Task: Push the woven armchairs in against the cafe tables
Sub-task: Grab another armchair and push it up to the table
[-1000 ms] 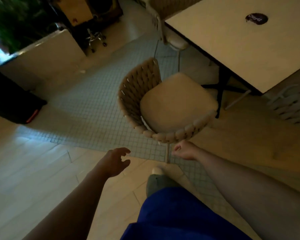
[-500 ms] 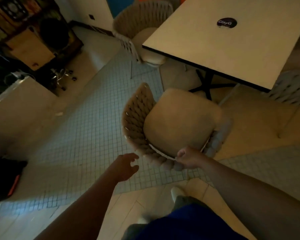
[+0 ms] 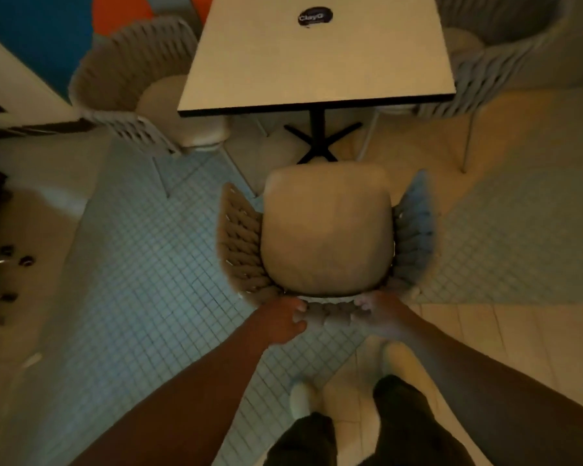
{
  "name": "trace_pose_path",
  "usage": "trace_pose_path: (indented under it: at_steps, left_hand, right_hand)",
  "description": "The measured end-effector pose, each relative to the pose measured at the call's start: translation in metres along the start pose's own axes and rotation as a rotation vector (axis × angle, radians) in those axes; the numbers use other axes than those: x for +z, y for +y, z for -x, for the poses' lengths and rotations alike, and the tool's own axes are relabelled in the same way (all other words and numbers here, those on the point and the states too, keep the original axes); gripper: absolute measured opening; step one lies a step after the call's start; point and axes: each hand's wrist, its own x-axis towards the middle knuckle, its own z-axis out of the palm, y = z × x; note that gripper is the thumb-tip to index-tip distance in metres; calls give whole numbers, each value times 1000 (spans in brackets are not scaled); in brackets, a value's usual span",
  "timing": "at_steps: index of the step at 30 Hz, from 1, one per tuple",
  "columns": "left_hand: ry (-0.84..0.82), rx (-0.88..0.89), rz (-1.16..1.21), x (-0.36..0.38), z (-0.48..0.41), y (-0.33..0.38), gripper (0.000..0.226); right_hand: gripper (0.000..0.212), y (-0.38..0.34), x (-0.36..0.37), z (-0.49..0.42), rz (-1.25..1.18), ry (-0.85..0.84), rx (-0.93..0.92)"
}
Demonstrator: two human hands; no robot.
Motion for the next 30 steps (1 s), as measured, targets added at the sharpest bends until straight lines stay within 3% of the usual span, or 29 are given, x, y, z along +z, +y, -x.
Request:
trace_pose_path:
  at_steps: [2, 5, 10, 15, 30]
  left_hand:
    - [-23, 41, -57, -4, -8, -4, 44]
    - [-32, 70, -111, -2, -25, -13, 51]
    - [-2, 142, -301, 19, -55, -29, 69]
    - [56, 188, -439, 42, -94, -51, 97]
    - [293, 267, -574, 47, -115, -49, 104]
  right_hand:
    - [11, -7, 15, -6, 67, 13, -37]
    - [36, -11, 26, -19, 128, 29, -31]
    - [25, 1, 31, -37, 242, -62, -14]
    - [49, 18, 46, -63, 519, -11, -83]
    - [45, 36, 33, -67, 610, 130, -201]
